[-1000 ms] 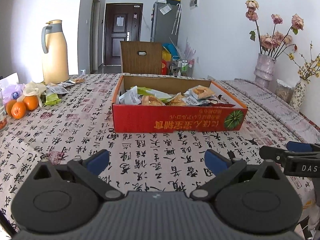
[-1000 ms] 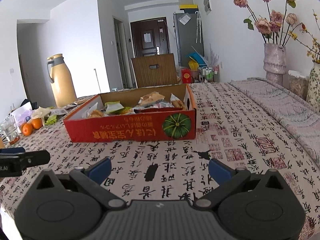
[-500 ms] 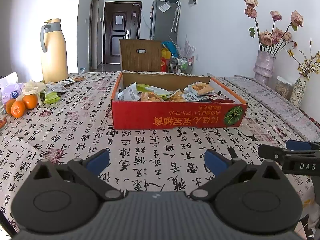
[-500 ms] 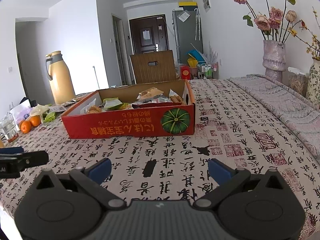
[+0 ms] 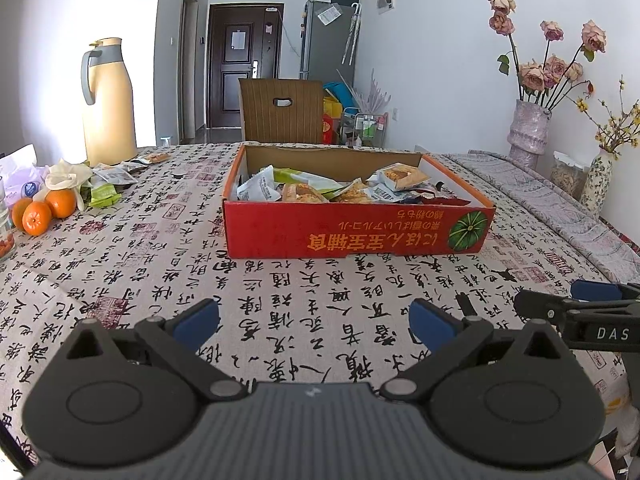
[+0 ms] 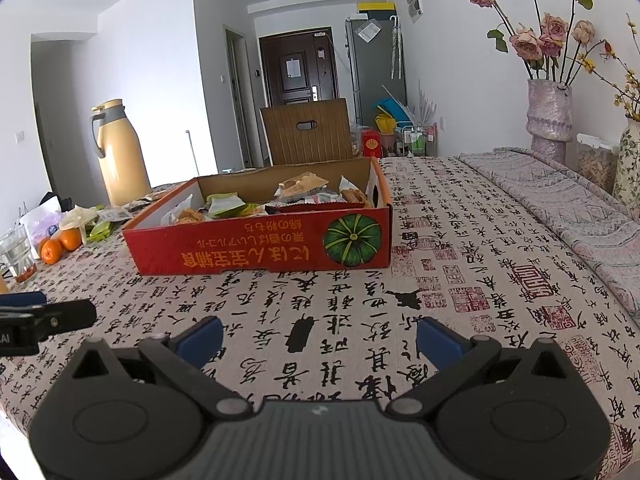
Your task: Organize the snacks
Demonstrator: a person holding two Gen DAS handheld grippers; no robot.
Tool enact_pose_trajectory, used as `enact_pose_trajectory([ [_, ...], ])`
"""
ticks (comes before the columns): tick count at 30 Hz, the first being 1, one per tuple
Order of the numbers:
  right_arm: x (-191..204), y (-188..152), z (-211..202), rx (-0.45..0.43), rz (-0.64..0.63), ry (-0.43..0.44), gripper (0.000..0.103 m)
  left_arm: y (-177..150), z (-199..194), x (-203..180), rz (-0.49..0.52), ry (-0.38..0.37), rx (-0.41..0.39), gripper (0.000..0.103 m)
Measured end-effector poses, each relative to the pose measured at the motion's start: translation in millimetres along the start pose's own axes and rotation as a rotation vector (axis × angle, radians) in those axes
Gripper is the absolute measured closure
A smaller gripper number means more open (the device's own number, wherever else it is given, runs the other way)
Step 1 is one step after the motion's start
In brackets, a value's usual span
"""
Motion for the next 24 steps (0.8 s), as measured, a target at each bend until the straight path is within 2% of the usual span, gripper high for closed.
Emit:
enact_pose_trajectory([
  [24, 1.2, -1.0, 0.2, 0.001, -0.001, 0.0, 0.0, -0.4, -2.4, -0.7, 0.006, -0.004, -0.007, 0.0],
])
Point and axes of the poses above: each gripper's, at about its wrist camera, not at the fingertips, and z roughly the way its jaws point, x to its left, y to its top, the point moved 2 cm from there along z, roughly the way its jaws point, and after that the axes turned 14 degrees about -z, right-handed, at the moved point
